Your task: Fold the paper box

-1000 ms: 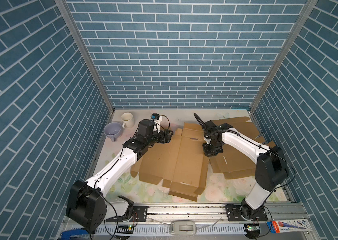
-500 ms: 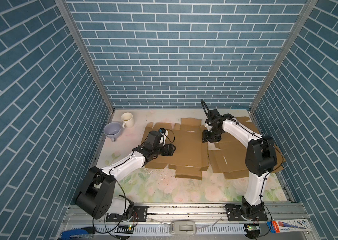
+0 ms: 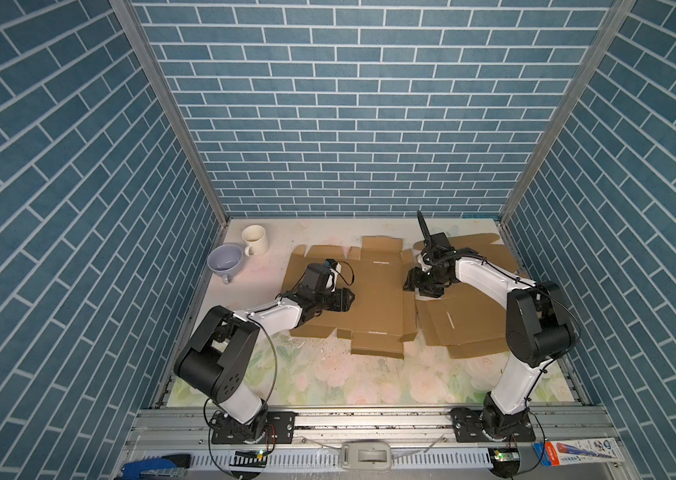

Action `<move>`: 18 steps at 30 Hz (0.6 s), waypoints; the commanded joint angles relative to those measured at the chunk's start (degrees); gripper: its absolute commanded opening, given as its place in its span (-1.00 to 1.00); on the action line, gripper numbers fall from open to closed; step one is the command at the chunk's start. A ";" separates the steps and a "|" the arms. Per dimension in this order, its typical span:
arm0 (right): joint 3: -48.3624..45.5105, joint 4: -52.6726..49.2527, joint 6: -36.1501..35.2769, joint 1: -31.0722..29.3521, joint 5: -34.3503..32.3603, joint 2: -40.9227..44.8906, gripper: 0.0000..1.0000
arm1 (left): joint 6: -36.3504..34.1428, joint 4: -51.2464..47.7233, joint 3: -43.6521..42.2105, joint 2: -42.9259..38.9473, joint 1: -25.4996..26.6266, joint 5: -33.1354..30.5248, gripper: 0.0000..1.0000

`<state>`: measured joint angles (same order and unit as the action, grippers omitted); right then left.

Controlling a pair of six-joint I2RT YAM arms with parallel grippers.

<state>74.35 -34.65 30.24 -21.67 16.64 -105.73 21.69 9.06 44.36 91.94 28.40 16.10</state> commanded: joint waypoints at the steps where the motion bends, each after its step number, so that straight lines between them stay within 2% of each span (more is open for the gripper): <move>1: 2.76 1.48 0.94 0.22 -0.91 -3.39 0.22 | 0.57 2.68 -2.91 0.15 -0.63 -0.98 0.39; 5: 2.22 3.44 1.14 0.22 0.15 -5.20 0.18 | 1.68 4.64 -6.16 0.40 -1.16 -0.87 0.38; 12: 3.09 3.86 0.18 -0.26 1.64 -5.32 -0.05 | 3.58 7.25 -9.89 1.30 -1.16 -0.15 0.37; 18: 4.40 3.43 1.57 -2.13 1.31 -5.32 -0.22 | 7.98 12.47 -14.59 1.75 -1.07 1.04 0.33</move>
<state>76.51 -30.94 30.26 -22.68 17.43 -111.24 26.39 21.74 32.73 91.96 27.49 15.92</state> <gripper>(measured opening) 0.397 0.671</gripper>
